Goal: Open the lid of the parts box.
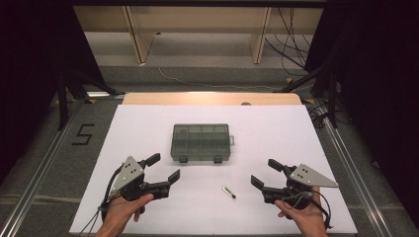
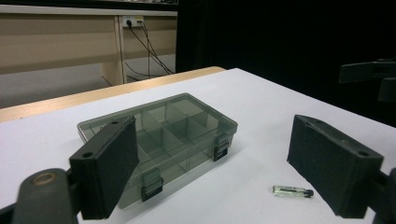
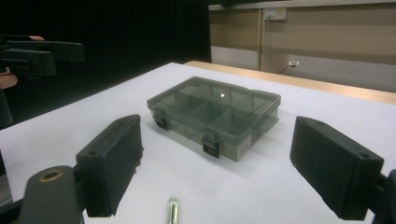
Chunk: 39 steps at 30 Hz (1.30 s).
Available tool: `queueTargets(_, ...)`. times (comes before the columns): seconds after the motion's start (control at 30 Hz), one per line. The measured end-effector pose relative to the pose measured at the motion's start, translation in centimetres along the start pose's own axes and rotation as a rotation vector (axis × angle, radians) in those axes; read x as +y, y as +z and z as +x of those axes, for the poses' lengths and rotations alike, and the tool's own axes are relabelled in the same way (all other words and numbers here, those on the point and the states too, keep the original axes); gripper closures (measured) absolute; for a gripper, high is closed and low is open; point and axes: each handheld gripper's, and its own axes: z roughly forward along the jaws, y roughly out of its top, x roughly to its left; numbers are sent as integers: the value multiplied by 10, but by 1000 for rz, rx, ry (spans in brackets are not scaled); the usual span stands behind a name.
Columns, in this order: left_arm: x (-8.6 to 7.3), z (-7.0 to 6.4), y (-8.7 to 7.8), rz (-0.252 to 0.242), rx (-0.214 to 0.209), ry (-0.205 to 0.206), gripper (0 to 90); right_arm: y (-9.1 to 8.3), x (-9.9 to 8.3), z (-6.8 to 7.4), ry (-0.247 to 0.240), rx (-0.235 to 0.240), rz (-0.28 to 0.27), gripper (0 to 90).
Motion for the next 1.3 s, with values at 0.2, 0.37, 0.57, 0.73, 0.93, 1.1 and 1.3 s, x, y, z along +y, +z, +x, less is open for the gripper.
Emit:
queueTargets(0.2,0,0,0,-2,3,-4,153,0,0,0,-1,1,-4,179)
queueTargets(0.37,0,2,3,-3,11,-9,154,1,1,1,3,5,7,179)
queueTargets(0.57,1,6,7,1,31,-21,155,4,2,2,-23,8,12,171)
queueTargets(0.73,0,13,17,18,46,-26,157,10,5,-2,-57,4,8,160)
queueTargets(0.93,0,20,30,47,58,-45,162,21,7,-14,2,20,28,156)
queueTargets(1.1,-2,29,43,66,108,-14,174,36,15,-22,-22,24,19,157)
queueTargets(1.3,-6,44,56,108,142,-17,167,53,19,-29,-63,11,52,158)
